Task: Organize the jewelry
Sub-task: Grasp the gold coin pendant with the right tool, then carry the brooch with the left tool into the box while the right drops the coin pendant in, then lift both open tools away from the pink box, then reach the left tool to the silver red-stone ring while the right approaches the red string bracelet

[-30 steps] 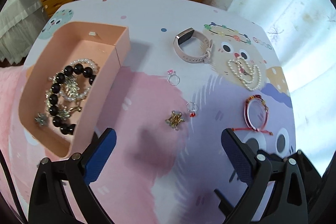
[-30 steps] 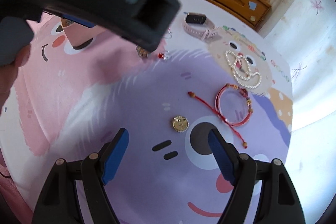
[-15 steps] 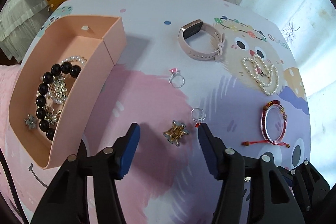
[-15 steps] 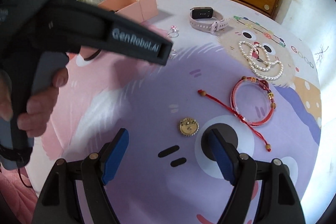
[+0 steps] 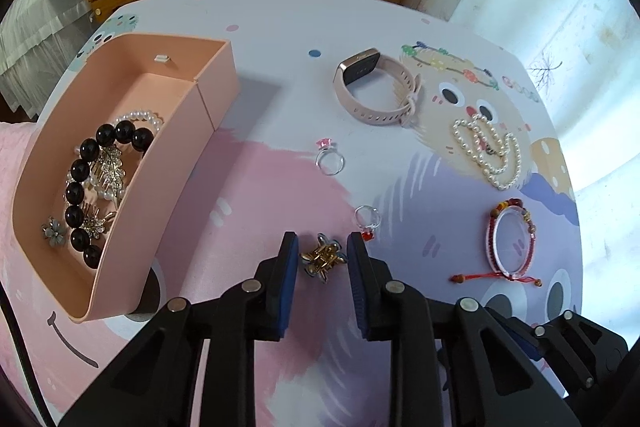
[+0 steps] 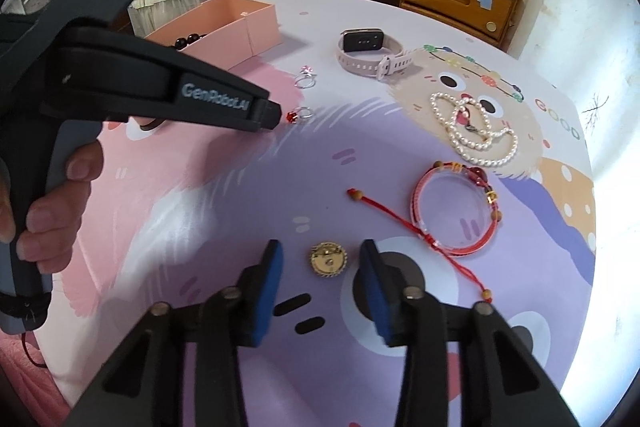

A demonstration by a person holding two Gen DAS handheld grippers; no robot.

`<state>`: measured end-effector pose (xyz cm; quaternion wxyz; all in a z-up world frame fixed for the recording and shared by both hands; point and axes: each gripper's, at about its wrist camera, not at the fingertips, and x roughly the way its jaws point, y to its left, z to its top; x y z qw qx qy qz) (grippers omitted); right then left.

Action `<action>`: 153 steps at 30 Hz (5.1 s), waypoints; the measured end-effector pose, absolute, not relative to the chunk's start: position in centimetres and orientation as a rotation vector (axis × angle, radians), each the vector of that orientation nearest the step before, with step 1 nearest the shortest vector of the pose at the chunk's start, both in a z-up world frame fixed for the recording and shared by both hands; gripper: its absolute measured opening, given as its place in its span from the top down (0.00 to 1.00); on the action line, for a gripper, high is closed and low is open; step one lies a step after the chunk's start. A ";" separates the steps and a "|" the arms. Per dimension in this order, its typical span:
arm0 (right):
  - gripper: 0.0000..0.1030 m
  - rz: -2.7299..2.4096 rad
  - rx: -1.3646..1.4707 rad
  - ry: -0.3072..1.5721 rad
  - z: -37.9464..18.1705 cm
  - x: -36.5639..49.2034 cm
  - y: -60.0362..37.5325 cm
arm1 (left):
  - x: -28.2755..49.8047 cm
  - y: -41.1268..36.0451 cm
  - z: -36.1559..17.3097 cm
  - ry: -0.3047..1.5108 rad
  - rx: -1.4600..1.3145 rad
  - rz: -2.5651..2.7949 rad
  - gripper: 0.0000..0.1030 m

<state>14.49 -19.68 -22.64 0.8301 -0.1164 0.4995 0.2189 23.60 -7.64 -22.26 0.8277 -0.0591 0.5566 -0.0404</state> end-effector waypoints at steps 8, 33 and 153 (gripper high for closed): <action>0.82 0.446 -0.231 1.067 -22.7 14.7 -19.9 | 23.0 -7.1 -20.8 1.146 -0.121 -0.103 0.78; 0.82 0.536 -0.071 1.091 -20.8 15.7 -14.1 | 19.5 1.7 -17.5 1.013 -0.236 -0.106 0.78; 0.36 0.112 -0.080 1.046 -23.6 19.6 -23.8 | 23.6 -9.6 -22.7 1.066 0.053 -0.243 0.88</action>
